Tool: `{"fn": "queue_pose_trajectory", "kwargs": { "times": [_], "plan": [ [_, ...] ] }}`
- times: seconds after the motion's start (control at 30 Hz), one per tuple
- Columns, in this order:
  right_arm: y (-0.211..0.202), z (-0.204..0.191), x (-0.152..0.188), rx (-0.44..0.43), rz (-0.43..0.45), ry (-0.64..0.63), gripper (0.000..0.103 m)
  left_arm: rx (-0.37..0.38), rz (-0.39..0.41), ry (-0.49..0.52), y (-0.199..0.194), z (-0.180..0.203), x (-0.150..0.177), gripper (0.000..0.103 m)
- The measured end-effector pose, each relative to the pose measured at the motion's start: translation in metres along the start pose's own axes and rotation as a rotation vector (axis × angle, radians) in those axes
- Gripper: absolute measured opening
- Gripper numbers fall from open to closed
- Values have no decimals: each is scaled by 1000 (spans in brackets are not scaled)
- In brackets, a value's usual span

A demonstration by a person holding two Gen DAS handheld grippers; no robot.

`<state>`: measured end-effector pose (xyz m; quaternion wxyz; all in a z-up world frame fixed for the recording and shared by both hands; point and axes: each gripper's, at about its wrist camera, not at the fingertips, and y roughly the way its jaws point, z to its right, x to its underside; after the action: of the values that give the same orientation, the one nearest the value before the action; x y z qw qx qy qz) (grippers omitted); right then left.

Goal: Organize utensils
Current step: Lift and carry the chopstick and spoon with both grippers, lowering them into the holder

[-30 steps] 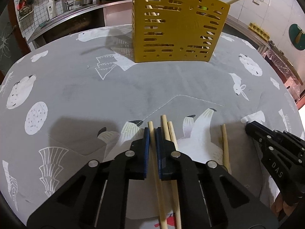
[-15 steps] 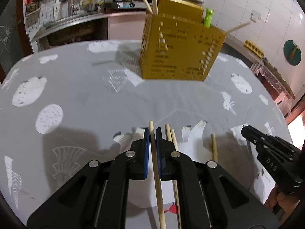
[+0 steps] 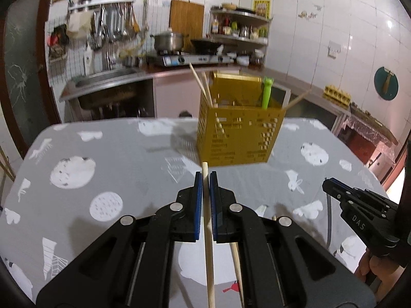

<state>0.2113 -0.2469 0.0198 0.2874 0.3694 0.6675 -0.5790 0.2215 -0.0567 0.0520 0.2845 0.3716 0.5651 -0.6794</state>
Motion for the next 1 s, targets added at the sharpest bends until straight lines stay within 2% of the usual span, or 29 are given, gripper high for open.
{"fn": "queue_pose_trajectory", "kwargs": {
  "times": [0.1, 0.13, 0.33, 1.0],
  "plan": [
    [-11, -4, -5, -6, 64, -19, 7, -1, 61, -4, -14, -4, -5, 4],
    [-15, -4, -7, -32, 88, -20, 7, -2, 82, -7, -19, -6, -6, 4],
    [-28, -7, -15, -36, 157, -24, 7, -19, 168, -2, -38, -11, -11, 4],
    [-17, -6, -39, -32, 224, -52, 7, -20, 246, -3, -38, -19, -28, 4]
  ]
}}
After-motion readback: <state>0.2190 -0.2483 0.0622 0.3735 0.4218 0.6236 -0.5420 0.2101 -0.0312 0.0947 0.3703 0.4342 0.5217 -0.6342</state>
